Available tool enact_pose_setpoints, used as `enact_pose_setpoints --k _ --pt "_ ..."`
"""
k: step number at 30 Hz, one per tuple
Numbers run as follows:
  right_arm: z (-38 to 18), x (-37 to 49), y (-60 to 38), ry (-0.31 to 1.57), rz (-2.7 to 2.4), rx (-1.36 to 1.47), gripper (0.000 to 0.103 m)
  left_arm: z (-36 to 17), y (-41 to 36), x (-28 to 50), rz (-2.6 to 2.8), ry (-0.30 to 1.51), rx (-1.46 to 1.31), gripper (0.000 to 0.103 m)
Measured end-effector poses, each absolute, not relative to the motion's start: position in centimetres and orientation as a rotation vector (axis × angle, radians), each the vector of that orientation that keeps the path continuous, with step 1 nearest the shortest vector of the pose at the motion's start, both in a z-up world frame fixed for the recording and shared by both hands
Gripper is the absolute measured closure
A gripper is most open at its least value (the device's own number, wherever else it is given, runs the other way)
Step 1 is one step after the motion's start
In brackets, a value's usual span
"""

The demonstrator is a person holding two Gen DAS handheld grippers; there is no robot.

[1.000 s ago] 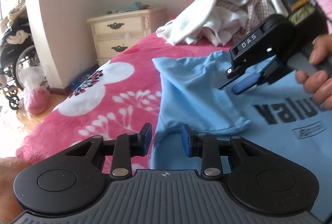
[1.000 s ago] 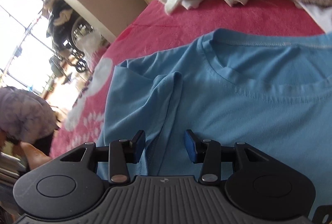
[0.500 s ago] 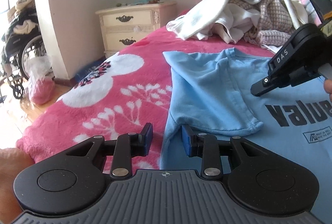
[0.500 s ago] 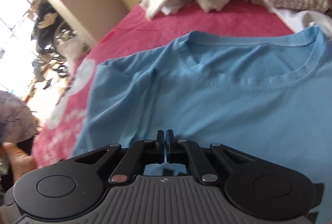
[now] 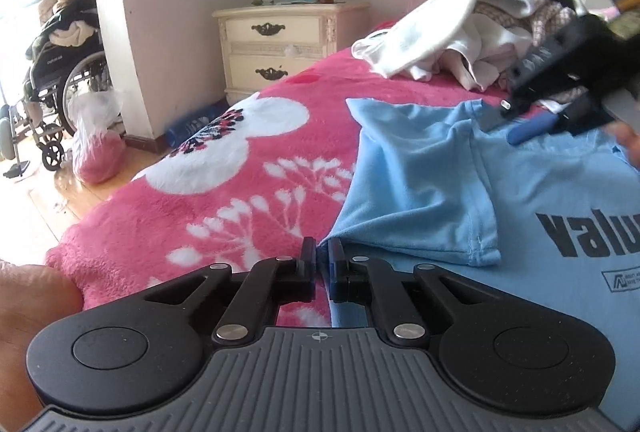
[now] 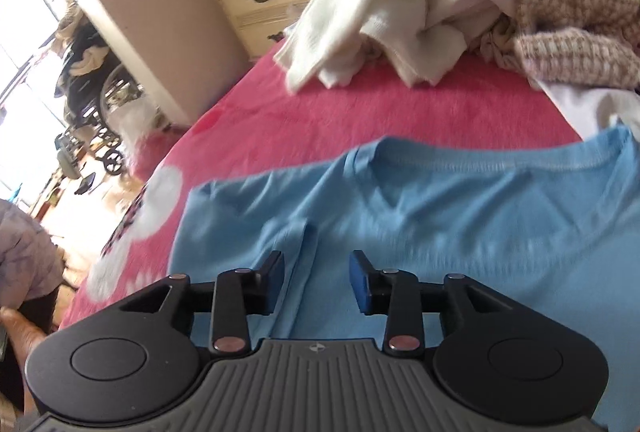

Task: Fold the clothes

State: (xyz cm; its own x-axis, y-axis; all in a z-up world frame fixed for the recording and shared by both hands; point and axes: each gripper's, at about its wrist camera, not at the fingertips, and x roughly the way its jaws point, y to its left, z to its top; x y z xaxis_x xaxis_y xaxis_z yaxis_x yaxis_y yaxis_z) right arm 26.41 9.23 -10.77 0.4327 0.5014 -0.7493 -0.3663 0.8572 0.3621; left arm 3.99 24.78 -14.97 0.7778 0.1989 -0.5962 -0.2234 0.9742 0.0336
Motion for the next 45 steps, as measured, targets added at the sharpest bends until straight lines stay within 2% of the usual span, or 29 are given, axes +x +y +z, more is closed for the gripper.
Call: enact_pose_setpoints --k 4,5,6,7,8,11,18,19,20,21,28,34,37,40,41,42,45 --pt "-11.8 28.5 10.8 1.001 0.53 0.122 0.062 -15.0 25.0 3.9 0.221 0.642 -0.049 0.098" --pt "-12.2 28.8 11.1 1.015 0.543 0.119 0.065 -15.1 25.0 3.9 0.22 0.643 -0.048 0.098" --pt "-12.5 29.1 11.3 1.027 0.555 0.116 0.084 -15.1 25.0 3.9 0.219 0.644 -0.048 0.098" --pt "-12.5 29.0 11.3 1.024 0.563 0.113 0.097 -15.2 25.0 3.9 0.218 0.645 -0.047 0.098" --pt "-12.4 28.7 11.1 1.012 0.561 0.122 0.101 -15.2 25.1 3.9 0.218 0.646 -0.048 0.098" --pt "-11.5 27.6 9.4 0.948 0.537 0.198 0.102 -15.2 25.2 3.9 0.216 0.646 -0.056 0.098" --pt "-13.1 27.2 6.1 1.02 0.415 0.299 0.098 -15.2 25.0 3.9 0.223 0.647 -0.057 0.098" --pt "-13.0 27.1 5.9 1.012 0.405 0.291 0.093 -15.2 25.1 3.9 0.224 0.648 -0.059 0.098" --pt "-12.7 27.1 5.9 0.991 0.389 0.279 0.078 -15.2 25.1 3.9 0.224 0.648 -0.06 0.098" --pt "-12.3 26.9 5.8 0.96 0.363 0.265 0.068 -15.2 25.1 3.9 0.225 0.648 -0.061 0.098" --pt "-9.2 26.6 11.3 0.83 0.566 0.102 0.068 -15.2 25.1 4.0 0.225 0.652 -0.059 0.098" --pt "-9.5 27.4 19.6 0.866 0.676 -0.085 0.068 -15.1 25.3 3.7 0.212 0.654 -0.068 0.098" --pt "-9.9 27.6 22.9 0.857 0.685 -0.205 0.064 -15.1 25.5 3.8 0.209 0.656 -0.08 0.098" --pt "-10.8 27.4 25.0 0.836 0.677 -0.333 0.065 -15.2 25.6 3.8 0.206 0.657 -0.084 0.098" --pt "-11.2 27.5 25.3 0.831 0.672 -0.354 0.078 -15.2 25.6 3.8 0.205 0.657 -0.084 0.098" --pt "-11.3 27.8 25.2 0.842 0.673 -0.337 0.096 -15.2 25.6 3.7 0.204 0.657 -0.085 0.098" --pt "-11.4 29.3 23.9 0.879 0.648 -0.187 0.096 -15.2 25.6 3.7 0.201 0.66 -0.093 0.098"
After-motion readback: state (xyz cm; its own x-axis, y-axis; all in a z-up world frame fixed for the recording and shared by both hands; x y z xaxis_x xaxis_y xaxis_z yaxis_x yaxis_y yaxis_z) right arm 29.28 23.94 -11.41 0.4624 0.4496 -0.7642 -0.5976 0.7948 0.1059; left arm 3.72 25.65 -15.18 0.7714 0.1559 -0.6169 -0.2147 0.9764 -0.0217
